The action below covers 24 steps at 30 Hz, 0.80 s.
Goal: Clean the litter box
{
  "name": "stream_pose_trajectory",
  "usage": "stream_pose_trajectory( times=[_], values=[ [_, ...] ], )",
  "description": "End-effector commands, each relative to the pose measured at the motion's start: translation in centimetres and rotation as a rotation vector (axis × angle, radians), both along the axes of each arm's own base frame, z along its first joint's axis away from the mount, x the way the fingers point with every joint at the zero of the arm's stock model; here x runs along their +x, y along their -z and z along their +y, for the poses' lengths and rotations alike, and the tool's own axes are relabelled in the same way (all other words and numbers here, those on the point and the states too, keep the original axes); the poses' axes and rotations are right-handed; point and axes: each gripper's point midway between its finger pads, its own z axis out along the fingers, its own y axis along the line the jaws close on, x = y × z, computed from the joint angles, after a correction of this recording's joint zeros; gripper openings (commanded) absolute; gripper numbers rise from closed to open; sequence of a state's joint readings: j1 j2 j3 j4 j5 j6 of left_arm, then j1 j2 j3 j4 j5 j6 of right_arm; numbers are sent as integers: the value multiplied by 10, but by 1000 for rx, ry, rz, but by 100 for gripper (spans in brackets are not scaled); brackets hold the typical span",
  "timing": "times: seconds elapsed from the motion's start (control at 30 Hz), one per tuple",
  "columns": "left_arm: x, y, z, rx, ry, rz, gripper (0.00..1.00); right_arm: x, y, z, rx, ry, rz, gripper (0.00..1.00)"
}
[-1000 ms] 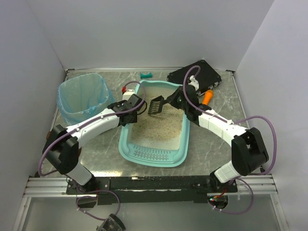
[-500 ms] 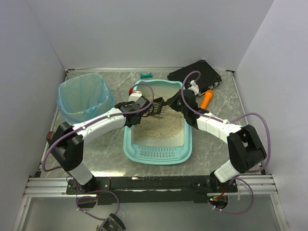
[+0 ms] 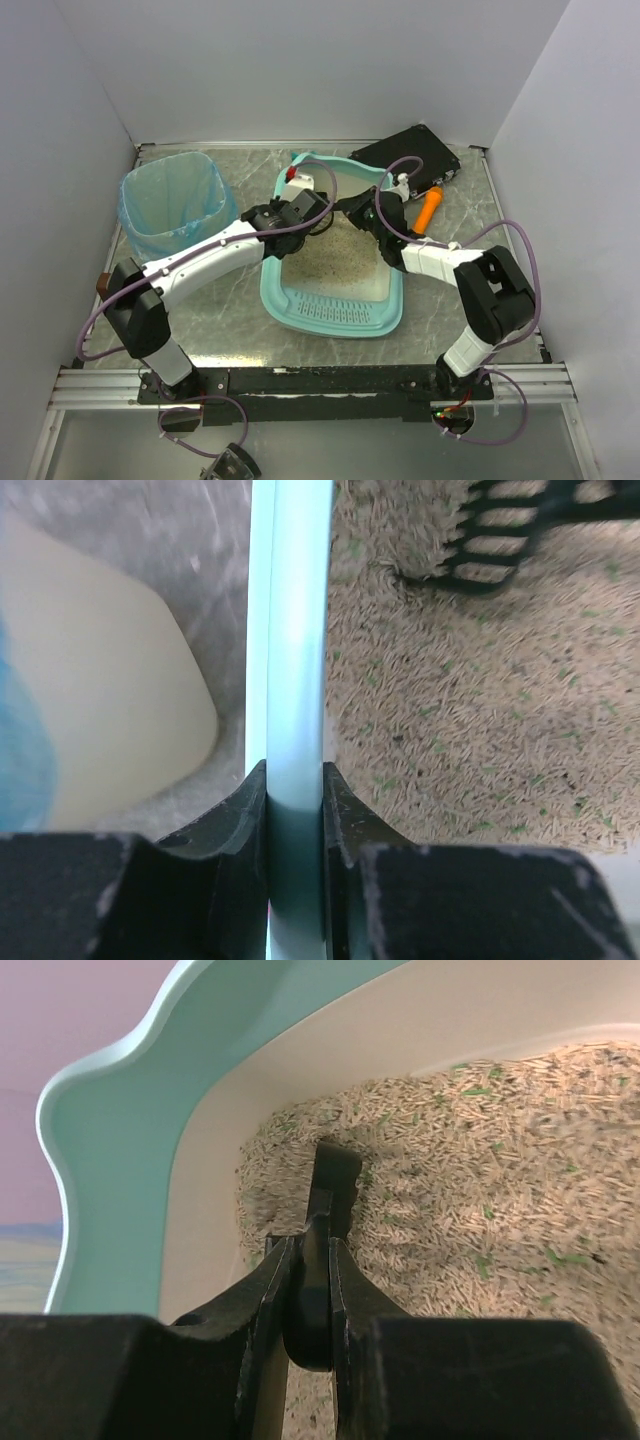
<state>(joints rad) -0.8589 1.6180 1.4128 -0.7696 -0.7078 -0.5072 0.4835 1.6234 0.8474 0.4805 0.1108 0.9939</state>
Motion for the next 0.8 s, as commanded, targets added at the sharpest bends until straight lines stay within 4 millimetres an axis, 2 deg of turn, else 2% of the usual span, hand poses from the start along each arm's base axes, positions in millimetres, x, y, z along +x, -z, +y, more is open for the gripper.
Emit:
stream_pose_trajectory(
  times=[0.0, 0.1, 0.23, 0.27, 0.33, 0.37, 0.4, 0.43, 0.47, 0.5, 0.57, 0.6, 0.67, 0.77],
  values=[
    [19, -145, -59, -290, 77, -365, 1, -13, 23, 21, 72, -72, 46, 0],
    [19, -146, -69, -280, 85, -363, 1, -17, 21, 29, 120, -110, 47, 0],
    [21, -138, -64, -262, 53, -363, 1, -28, 21, 31, 150, -145, 47, 0],
    [20, -138, -61, -261, 45, -369, 1, -30, 16, 30, 153, -146, 37, 0],
    [18, -123, -54, -240, 35, -360, 1, -39, 27, 23, 116, -142, 82, 0],
    [15, -123, -49, -247, 23, -366, 1, -41, 23, 19, 101, -139, 79, 0],
    [14, -108, -43, -236, 11, -345, 1, -44, 27, 15, 77, -136, 89, 0],
    [11, -102, -41, -235, 9, -336, 1, -46, 30, 12, 69, -130, 99, 0],
    [10, -104, -37, -256, 2, -346, 1, -48, 29, 9, 73, -128, 91, 0],
    [7, -85, -31, -234, -2, -324, 1, -51, 35, 6, 86, -115, 104, 0],
    [2, -77, -21, -243, -18, -320, 1, -49, 34, 5, 130, -113, 91, 0],
    [0, -64, -14, -237, -35, -298, 1, -51, 37, 5, 148, -114, 95, 0],
    [-3, -59, -9, -255, -45, -296, 1, -48, 32, 6, 170, -120, 63, 0],
    [-10, -43, -1, -249, -41, -282, 1, -47, 26, -3, 145, -86, 26, 0]
  ],
)
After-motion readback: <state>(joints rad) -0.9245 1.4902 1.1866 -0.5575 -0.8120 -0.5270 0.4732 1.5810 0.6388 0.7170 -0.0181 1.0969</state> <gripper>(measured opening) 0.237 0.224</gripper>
